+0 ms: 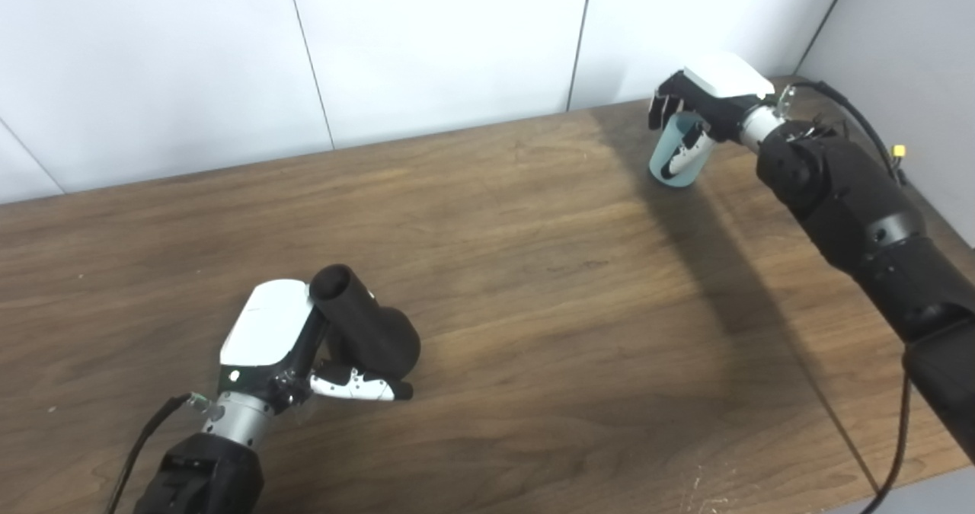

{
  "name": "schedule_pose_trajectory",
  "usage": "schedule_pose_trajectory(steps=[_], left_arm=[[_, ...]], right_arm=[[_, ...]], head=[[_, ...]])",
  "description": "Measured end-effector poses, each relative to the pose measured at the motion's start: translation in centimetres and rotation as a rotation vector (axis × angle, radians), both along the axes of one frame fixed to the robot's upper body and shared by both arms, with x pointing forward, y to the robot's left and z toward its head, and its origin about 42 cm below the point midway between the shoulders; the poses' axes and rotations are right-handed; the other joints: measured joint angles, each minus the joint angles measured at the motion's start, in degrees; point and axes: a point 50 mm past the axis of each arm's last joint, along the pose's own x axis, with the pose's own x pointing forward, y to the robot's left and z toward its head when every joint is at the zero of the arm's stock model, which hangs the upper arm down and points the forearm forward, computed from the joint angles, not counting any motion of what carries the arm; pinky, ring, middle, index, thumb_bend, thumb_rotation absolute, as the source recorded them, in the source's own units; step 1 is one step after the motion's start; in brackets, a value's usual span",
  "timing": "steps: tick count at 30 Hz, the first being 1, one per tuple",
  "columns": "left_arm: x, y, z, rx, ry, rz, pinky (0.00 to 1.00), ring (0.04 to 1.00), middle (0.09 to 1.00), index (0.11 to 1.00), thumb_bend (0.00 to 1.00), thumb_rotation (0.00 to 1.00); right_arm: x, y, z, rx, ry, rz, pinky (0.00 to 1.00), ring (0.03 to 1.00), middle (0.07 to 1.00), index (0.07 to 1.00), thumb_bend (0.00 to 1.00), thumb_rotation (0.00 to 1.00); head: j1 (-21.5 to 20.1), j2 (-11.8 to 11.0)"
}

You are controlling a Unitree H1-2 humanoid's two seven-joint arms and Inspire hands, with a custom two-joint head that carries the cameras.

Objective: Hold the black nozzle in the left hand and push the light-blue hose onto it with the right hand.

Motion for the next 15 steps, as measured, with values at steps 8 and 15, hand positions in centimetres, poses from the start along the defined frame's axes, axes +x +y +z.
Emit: schedule_pose_trajectory(steps=[8,15], left_arm=[[0.0,-0.2,0.0,0.003,-0.004,0.0,0.57,0.541,0.438,0.507,0.52,0.0],[-0.1,-0.5,0.0,0.013,-0.009,0.002,0.58,0.543,0.443,0.506,0.52,0.0]], right_arm=[[-0.6,2.8,2.9,-0.01,-0.085,0.102,0.42,0.412,0.517,0.485,0.5,0.0],[-1.4,5.6,5.1,-0.018,-0.137,0.201,0.35,0.402,0.486,0.505,0.5,0.0]], head=[[0.61,-0.26],[1.93,-0.7]])
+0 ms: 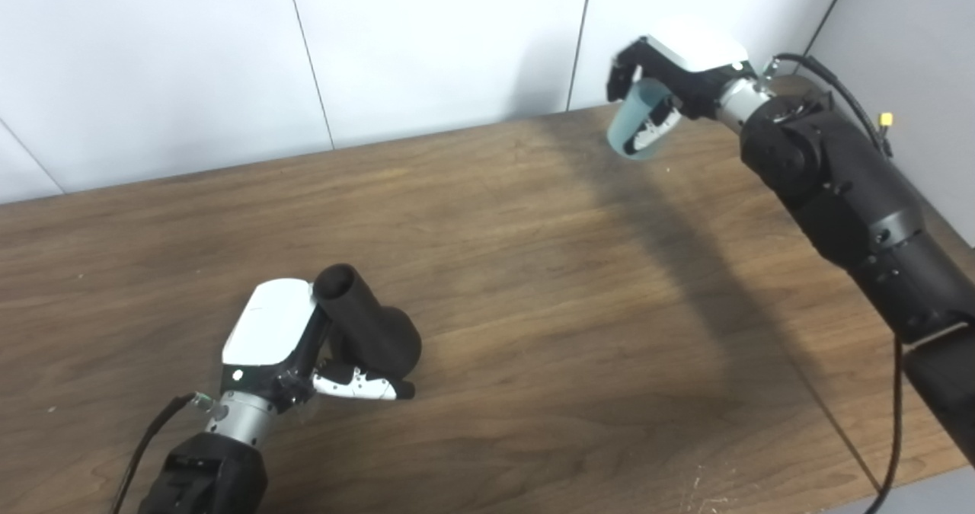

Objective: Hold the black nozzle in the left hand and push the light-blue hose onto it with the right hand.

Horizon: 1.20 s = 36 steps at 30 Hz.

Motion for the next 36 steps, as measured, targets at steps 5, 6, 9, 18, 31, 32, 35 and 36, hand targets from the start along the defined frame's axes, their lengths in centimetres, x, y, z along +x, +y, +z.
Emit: schedule_pose_trajectory(steps=[5,6,9,18,31,32,35,36], left_arm=[[-0.1,-0.4,0.0,-0.003,-0.001,0.006,0.58,0.548,0.443,0.505,0.52,0.0],[-0.1,-0.5,0.1,-0.004,0.0,0.008,0.58,0.548,0.443,0.505,0.52,0.0],[-0.2,-1.0,0.0,-0.005,0.001,0.013,0.59,0.551,0.455,0.5,0.52,0.0],[-0.3,-2.2,0.0,0.012,-0.006,0.022,0.62,0.569,0.466,0.497,0.52,0.0],[-0.3,-4.7,-0.3,0.028,-0.032,0.049,0.58,0.573,0.467,0.495,0.52,0.0],[-0.3,-4.9,-0.3,0.033,-0.035,0.046,0.58,0.573,0.466,0.495,0.52,0.0],[-0.3,-5.3,-0.3,0.038,-0.036,0.048,0.6,0.579,0.466,0.495,0.53,0.0],[-0.2,-5.5,-0.3,0.039,-0.035,0.051,0.6,0.578,0.465,0.496,0.53,0.0]], right_arm=[[-1.1,3.0,1.9,-0.004,-0.046,0.077,0.33,0.404,0.479,0.53,0.5,0.0],[-1.3,3.5,2.2,-0.003,-0.05,0.091,0.35,0.403,0.48,0.526,0.5,0.0],[-2.1,5.1,3.4,-0.03,-0.061,0.138,0.32,0.318,0.473,0.502,0.52,0.0],[-5.0,10.7,7.4,0.025,-0.128,0.348,0.18,0.218,0.471,0.48,0.53,0.0],[-8.1,14.3,9.5,0.087,-0.097,0.556,0.32,0.386,0.505,0.485,0.52,0.0],[-8.3,14.4,9.7,0.088,-0.09,0.571,0.34,0.391,0.502,0.489,0.52,0.0],[-8.9,14.9,10.3,0.099,-0.079,0.608,0.4,0.393,0.495,0.496,0.52,0.0],[-9.2,15.1,10.4,0.1,-0.074,0.625,0.43,0.398,0.496,0.494,0.52,0.0]], head=[[2.19,-0.18],[2.63,-0.18],[4.57,-0.18],[10.72,-0.35],[21.53,0.09],[21.71,0.09],[23.11,0.26],[23.29,0.26]])
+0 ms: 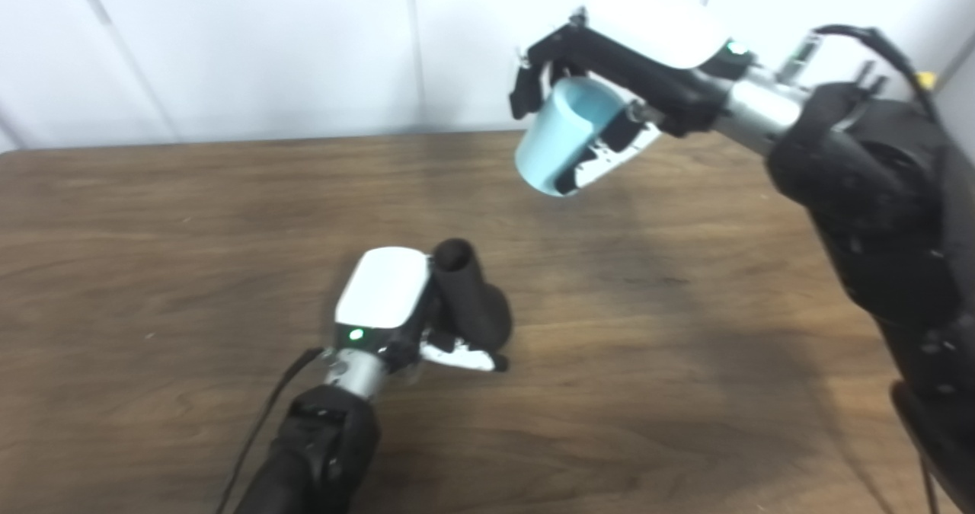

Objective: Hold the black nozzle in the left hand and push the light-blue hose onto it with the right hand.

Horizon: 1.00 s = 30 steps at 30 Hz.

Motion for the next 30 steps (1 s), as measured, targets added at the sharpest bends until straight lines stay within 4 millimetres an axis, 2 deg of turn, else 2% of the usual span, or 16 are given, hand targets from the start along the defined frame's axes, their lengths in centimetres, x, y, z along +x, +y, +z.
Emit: schedule_pose_trajectory(steps=[5,7,11,12,14,15,17,23,30], left_arm=[[0.4,-1.1,-0.1,0.011,-0.002,-0.006,0.59,0.566,0.457,0.499,0.52,0.0],[0.3,-1.4,-0.2,0.011,-0.006,-0.012,0.6,0.564,0.459,0.498,0.52,0.0],[0.2,-1.7,-0.2,0.01,-0.005,-0.018,0.61,0.572,0.469,0.494,0.52,0.0],[0.2,-1.7,-0.2,0.01,-0.004,-0.019,0.61,0.573,0.47,0.494,0.52,0.0],[0.2,-1.8,-0.2,0.011,-0.003,-0.02,0.61,0.575,0.471,0.493,0.52,0.0],[0.1,-1.8,-0.2,0.012,-0.004,-0.021,0.61,0.575,0.473,0.492,0.52,0.0],[0.1,-1.9,-0.2,0.016,-0.005,-0.023,0.61,0.576,0.477,0.49,0.52,0.0],[0.0,-2.0,-0.2,0.021,-0.003,-0.023,0.61,0.578,0.483,0.487,0.52,0.0],[-0.2,-2.3,0.1,0.064,-0.008,-0.028,0.68,0.594,0.503,0.476,0.52,0.0]], right_arm=[[-0.2,0.8,0.2,-0.004,0.015,0.04,0.36,0.383,0.51,0.488,0.52,0.0],[-0.2,1.1,0.1,-0.003,0.021,0.049,0.48,0.38,0.496,0.504,0.52,0.0],[-0.2,1.5,-0.1,-0.014,0.03,0.07,0.54,0.38,0.48,0.517,0.52,0.0],[-0.2,1.5,-0.1,-0.016,0.029,0.078,0.49,0.379,0.483,0.515,0.52,0.0],[-0.1,1.6,-0.3,-0.018,0.041,0.091,0.45,0.381,0.485,0.515,0.52,0.0],[0.0,1.6,-0.4,-0.02,0.052,0.094,0.39,0.381,0.495,0.515,0.52,0.0],[0.1,1.7,-0.7,-0.031,0.075,0.093,0.36,0.381,0.505,0.517,0.52,0.0],[-0.1,1.5,-1.9,-0.047,0.125,0.095,0.31,0.379,0.511,0.515,0.51,0.0],[-0.3,1.6,-2.5,-0.072,0.188,0.077,0.32,0.373,0.497,0.528,0.51,0.0]], head=[[0.53,-0.18],[0.88,-0.09],[1.06,0.09],[1.06,0.17],[0.97,0.35],[0.97,0.53],[0.97,0.7],[1.06,1.14],[0.8,1.67]])
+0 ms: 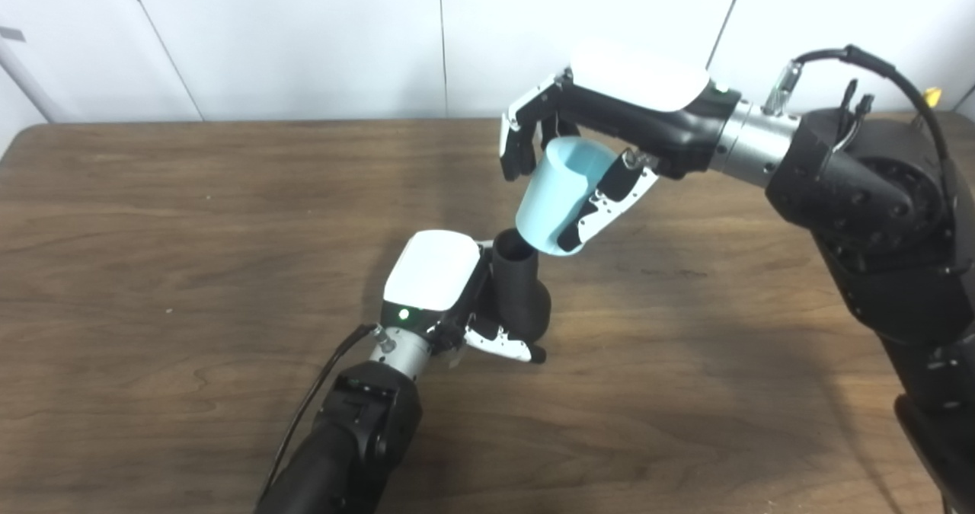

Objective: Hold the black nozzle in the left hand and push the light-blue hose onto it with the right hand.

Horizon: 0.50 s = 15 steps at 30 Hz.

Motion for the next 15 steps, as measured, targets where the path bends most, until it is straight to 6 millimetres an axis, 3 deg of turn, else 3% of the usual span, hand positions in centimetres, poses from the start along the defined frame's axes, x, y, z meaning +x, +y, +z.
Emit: schedule_pose_trajectory(steps=[6,15], left_arm=[[-0.18,-0.15,0.21,0.032,-0.011,0.002,0.72,0.601,0.509,0.473,0.52,0.0],[-0.42,-0.37,0.53,0.075,-0.019,-0.006,0.7,0.603,0.521,0.464,0.52,0.0]], right_arm=[[-0.07,0.06,-0.15,-0.01,0.037,-0.028,0.27,0.349,0.458,0.532,0.51,0.0],[-0.18,0.04,-0.17,-0.02,0.048,-0.03,0.3,0.364,0.475,0.527,0.51,0.0]], head=[[-0.44,0.53],[-0.53,0.97]])
